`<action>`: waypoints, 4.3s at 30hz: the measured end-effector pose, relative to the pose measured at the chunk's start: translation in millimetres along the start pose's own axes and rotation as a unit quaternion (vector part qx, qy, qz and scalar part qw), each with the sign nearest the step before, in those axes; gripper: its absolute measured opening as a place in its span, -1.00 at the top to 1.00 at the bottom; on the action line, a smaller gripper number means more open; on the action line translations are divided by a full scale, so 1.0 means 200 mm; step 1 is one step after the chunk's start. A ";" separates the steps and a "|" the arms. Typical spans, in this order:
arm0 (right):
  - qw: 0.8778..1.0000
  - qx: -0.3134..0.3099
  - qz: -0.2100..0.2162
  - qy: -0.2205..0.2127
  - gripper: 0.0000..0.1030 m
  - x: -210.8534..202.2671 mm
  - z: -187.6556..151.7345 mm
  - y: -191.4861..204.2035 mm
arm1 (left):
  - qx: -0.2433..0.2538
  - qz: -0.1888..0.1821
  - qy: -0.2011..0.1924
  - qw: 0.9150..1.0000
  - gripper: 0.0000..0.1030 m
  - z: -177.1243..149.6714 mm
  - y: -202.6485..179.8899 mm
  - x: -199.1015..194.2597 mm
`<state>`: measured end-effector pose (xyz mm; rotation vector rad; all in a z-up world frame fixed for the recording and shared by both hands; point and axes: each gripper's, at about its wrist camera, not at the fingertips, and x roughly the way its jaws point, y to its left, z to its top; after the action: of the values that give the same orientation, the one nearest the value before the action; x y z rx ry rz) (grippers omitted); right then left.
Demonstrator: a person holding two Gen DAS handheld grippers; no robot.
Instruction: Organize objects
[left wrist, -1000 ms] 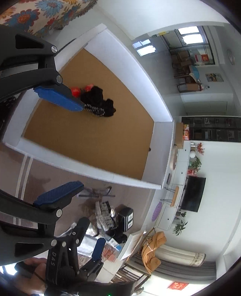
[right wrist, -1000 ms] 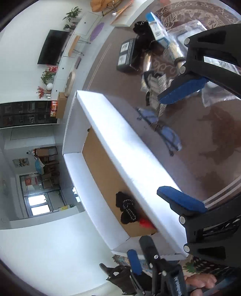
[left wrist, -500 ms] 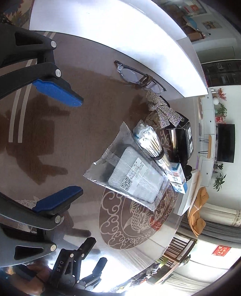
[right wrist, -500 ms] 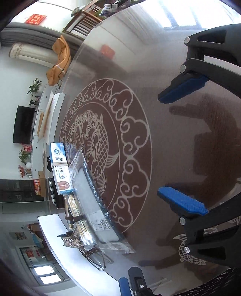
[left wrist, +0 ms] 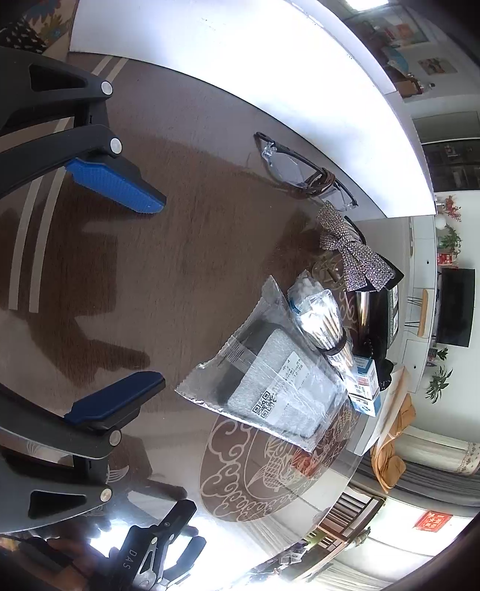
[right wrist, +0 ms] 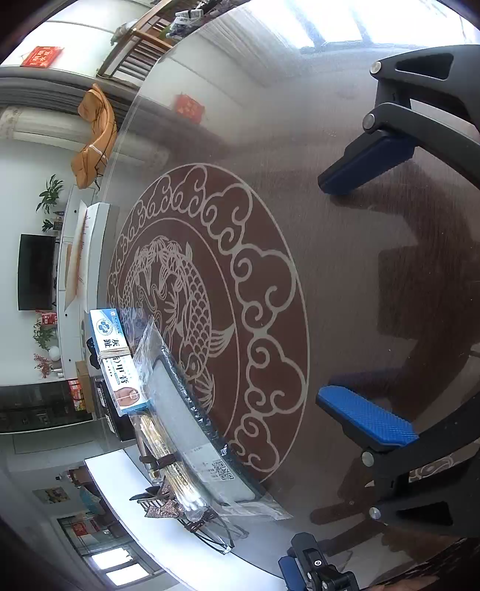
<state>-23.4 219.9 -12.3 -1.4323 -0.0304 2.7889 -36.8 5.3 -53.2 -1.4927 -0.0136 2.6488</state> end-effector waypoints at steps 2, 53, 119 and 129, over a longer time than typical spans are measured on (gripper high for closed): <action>1.000 0.000 0.000 0.000 -1.00 0.00 0.00 0.00 | 0.006 0.006 0.001 1.000 -0.70 0.00 -0.01 0.01; 1.000 0.000 0.000 0.000 -1.00 0.00 0.00 0.00 | -0.026 0.053 0.005 0.998 -1.00 0.00 0.05 0.04; 0.999 -0.040 0.033 -0.001 -0.77 0.02 0.08 0.14 | -0.057 0.029 0.019 0.998 -1.00 0.09 0.13 0.06; 0.999 -0.030 0.029 -0.002 -0.96 0.02 0.06 0.12 | 0.022 0.025 -0.016 0.999 -0.70 0.49 -0.08 0.28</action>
<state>-35.4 195.3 -10.1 -1.4639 -0.0725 2.8614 -148.4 30.9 -48.7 -1.4570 0.0794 2.6938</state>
